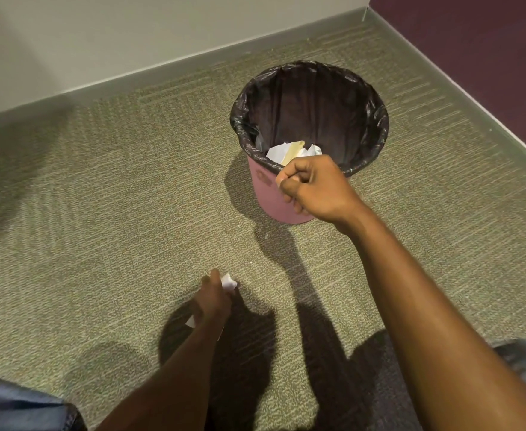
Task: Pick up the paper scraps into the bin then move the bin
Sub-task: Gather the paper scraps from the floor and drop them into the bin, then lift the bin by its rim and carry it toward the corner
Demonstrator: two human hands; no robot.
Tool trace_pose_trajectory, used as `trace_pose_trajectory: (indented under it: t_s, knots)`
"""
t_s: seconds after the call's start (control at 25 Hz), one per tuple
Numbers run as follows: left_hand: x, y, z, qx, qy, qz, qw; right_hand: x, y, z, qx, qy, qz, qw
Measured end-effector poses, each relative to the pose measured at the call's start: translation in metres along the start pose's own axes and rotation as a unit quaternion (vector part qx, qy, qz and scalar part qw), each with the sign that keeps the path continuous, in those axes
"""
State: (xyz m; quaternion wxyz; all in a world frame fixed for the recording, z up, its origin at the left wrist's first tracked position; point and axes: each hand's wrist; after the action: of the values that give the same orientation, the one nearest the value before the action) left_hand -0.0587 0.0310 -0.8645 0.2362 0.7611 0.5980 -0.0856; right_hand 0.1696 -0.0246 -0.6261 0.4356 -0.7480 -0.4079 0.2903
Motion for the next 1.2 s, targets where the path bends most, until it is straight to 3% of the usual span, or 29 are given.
trace_pose_trajectory:
  t_s: [0.12, 0.2, 0.32, 0.4, 0.48, 0.56, 0.68, 0.76, 0.84, 0.92, 1.0, 1.12, 1.2]
  knots:
    - [0.003, 0.002, -0.002, 0.010, -0.018, 0.012, 1.000, 0.000, 0.002, -0.002, 0.006, -0.028, 0.003, 1.000]
    - [0.002, 0.010, -0.012, -0.082, -0.078, 0.053, 0.992, -0.002, 0.004, -0.001, -0.021, -0.095, 0.032, 0.995]
    - [-0.009, 0.051, -0.056, -0.306, -0.269, 0.104, 0.907, -0.007, 0.013, 0.008, -0.144, -0.229, 0.093, 0.958]
    - [-0.013, 0.089, -0.097, -0.318, -0.315, 0.150, 0.882, -0.009, 0.015, 0.013, -0.170, -0.269, 0.136, 0.938]
    - [-0.016, 0.119, -0.141, -0.303, -0.316, 0.193, 0.878, -0.009, 0.007, 0.013, -0.127, -0.272, 0.167, 0.939]
    - [-0.020, 0.138, -0.182, -0.270, -0.283, 0.242, 0.888, -0.008, -0.008, 0.005, -0.046, -0.241, 0.171, 0.954]
    - [-0.030, 0.155, -0.238, -0.247, -0.243, 0.285, 0.894, -0.005, -0.034, -0.017, 0.029, -0.166, 0.108, 0.980]
    - [-0.032, 0.166, -0.268, -0.274, -0.218, 0.290, 0.891, -0.001, -0.045, -0.035, 0.043, -0.084, 0.055, 0.994]
    - [-0.027, 0.185, -0.289, -0.321, -0.119, 0.283, 0.896, 0.006, -0.045, -0.050, 0.039, 0.033, 0.035, 0.998]
    - [-0.015, 0.214, -0.295, -0.367, -0.001, 0.235, 0.900, 0.011, -0.038, -0.062, 0.038, 0.152, 0.054, 0.986]
    - [0.001, 0.247, -0.287, -0.413, 0.039, 0.168, 0.894, 0.011, -0.030, -0.065, 0.065, 0.213, 0.083, 0.971]
    - [0.024, 0.281, -0.264, -0.446, 0.048, 0.077, 0.890, 0.010, -0.022, -0.062, 0.144, 0.221, 0.098, 0.960]
    - [0.034, 0.287, -0.254, -0.422, 0.044, 0.066, 0.903, 0.011, -0.013, -0.060, 0.150, 0.210, 0.100, 0.961]
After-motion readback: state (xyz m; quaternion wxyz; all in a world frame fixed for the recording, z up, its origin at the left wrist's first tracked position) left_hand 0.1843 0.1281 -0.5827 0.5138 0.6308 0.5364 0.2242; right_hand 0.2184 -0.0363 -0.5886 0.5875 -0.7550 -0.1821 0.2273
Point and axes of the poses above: each hand's wrist, its own x-axis towards the middle knuckle, its own z-axis out of the palm, y = z × x, and after that the axes turned 7 degrees about -z, right-handed
